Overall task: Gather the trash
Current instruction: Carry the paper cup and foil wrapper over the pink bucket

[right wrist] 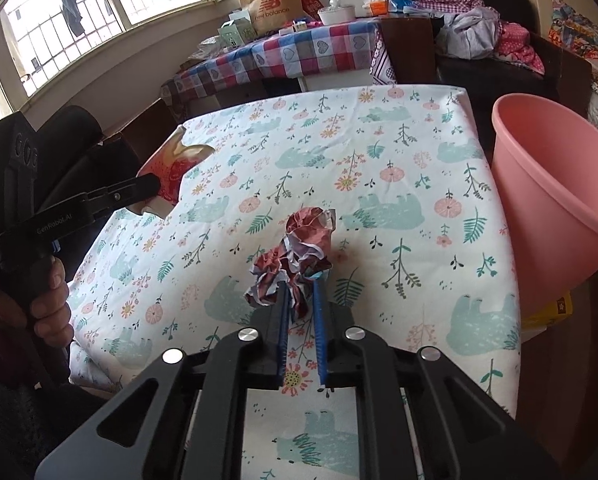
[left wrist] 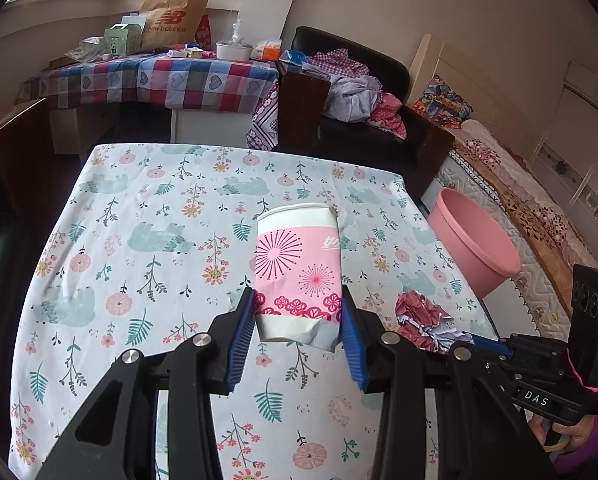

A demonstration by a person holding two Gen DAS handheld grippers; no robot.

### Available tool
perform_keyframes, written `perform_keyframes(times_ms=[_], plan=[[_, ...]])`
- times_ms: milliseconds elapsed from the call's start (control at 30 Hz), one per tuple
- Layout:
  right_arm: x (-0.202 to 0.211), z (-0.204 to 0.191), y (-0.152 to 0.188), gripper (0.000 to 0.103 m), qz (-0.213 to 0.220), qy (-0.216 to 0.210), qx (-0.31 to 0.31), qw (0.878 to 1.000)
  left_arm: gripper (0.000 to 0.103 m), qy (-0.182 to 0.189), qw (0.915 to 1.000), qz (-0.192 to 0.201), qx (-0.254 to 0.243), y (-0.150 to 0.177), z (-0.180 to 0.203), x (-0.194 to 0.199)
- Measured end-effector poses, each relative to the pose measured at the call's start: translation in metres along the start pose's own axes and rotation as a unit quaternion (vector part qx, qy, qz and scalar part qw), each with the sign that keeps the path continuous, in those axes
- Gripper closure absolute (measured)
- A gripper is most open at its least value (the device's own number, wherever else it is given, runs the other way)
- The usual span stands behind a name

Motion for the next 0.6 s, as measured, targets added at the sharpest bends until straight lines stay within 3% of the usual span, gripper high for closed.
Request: perform_keyframes(times_ms=[600], plan=[[0.035, 0.032, -0.021, 0.093, 0.080, -0.002, -0.043, 0.996, 0.063, 0.027, 0.9985, 0.002, -0.048, -0.015, 0.049, -0.018]])
Point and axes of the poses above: each gripper's, at about its wrist camera, not at the fingertips, and x roughly against the way its jaws point, z to its right, y to its underside, the point moved 8 cm from there along -x, roughly the way its jaws point, and after that the axes turned 12 degrees about y, right-handed, at the moved point
